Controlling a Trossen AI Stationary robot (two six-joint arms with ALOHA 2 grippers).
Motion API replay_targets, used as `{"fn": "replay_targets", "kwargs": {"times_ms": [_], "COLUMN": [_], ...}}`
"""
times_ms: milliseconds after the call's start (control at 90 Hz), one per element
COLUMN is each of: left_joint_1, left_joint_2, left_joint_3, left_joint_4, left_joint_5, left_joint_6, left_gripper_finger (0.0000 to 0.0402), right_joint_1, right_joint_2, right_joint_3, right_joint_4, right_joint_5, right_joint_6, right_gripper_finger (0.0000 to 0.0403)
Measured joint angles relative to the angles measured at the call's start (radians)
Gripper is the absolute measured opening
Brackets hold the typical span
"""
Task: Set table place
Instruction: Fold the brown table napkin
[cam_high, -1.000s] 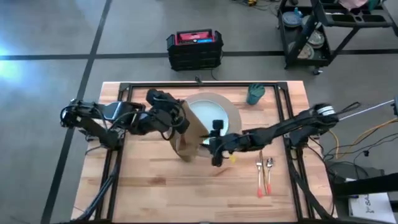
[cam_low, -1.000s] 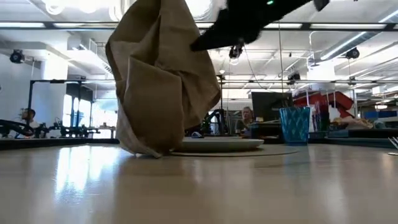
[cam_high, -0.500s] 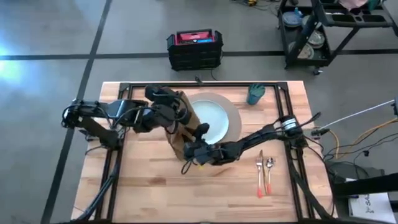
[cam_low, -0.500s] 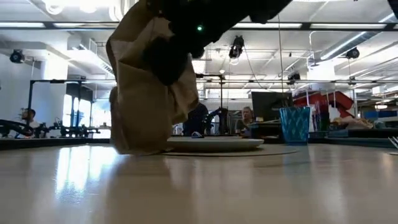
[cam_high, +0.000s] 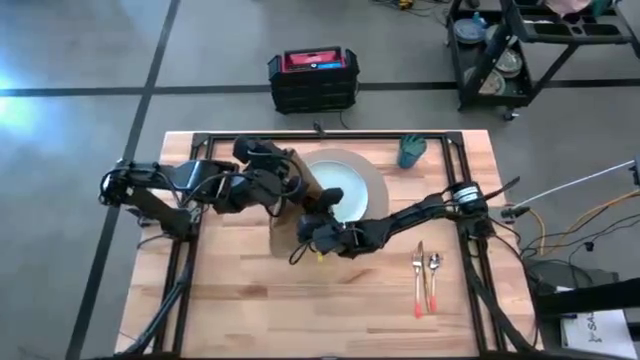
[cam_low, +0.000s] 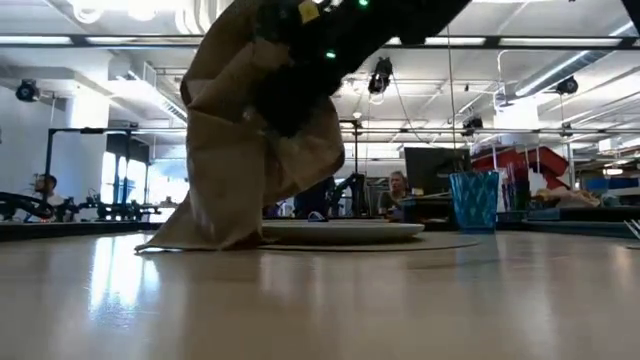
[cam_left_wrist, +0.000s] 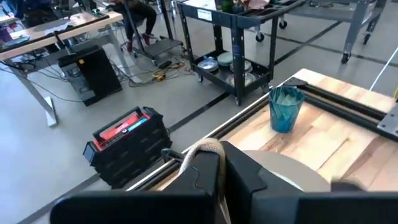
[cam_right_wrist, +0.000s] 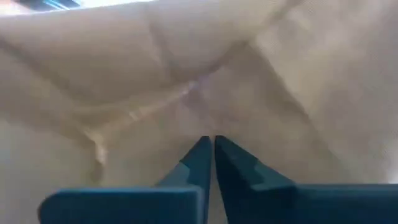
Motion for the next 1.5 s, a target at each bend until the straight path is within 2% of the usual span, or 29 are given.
{"fn": "replay_targets", "kwargs": {"times_ms": [178, 322, 433, 622, 733, 800, 900, 978, 1144, 1344, 1500], "left_joint_1": [0.002, 0.008, 0.008, 0.008, 0.008, 0.009, 0.017, 0.023, 0.023, 0.025, 0.025], "left_joint_2": [-0.006, -0.006, -0.005, -0.005, -0.003, -0.002, 0.000, 0.002, 0.008, 0.008, 0.008], "left_joint_3": [0.000, 0.000, 0.000, 0.000, 0.000, 0.000, 0.000, 0.000, 0.000, 0.000, 0.000], "left_joint_4": [-0.017, -0.001, -0.002, 0.008, 0.015, 0.016, 0.019, 0.024, 0.027, 0.027, 0.026], "left_joint_5": [0.000, 0.000, 0.000, 0.003, 0.009, 0.010, 0.010, 0.011, 0.015, 0.020, 0.026], "left_joint_6": [-0.019, -0.020, -0.024, -0.044, -0.061, -0.061, -0.061, -0.060, -0.054, -0.051, -0.046], "left_gripper_finger": [0.0000, 0.0000, 0.0000, 0.0000, 0.0000, 0.0000, 0.0000, 0.0000, 0.0000, 0.0000, 0.0000], "right_joint_1": [0.017, 0.061, 0.115, 0.211, 0.264, 0.268, 0.234, 0.212, 0.189, 0.144, 0.111], "right_joint_2": [-0.150, -0.281, -0.406, -0.606, -0.694, -0.726, -0.716, -0.670, -0.496, -0.272, -0.176], "right_joint_3": [-0.094, -0.190, -0.280, -0.395, -0.408, -0.408, -0.429, -0.461, -0.493, -0.493, -0.492], "right_joint_4": [-0.146, -0.263, -0.299, -0.322, -0.364, -0.407, -0.433, -0.421, -0.300, -0.024, 0.108], "right_joint_5": [0.010, 0.142, 0.198, 0.147, 0.125, 0.020, -0.238, -0.323, -0.277, -0.205, -0.107], "right_joint_6": [0.119, 0.180, 0.205, 0.217, 0.257, 0.305, 0.374, 0.387, 0.317, 0.132, 0.059], "right_gripper_finger": [0.0000, 0.0000, 0.0000, 0.0000, 0.0000, 0.0000, 0.0000, 0.0003, 0.0046, 0.0140, 0.0205]}}
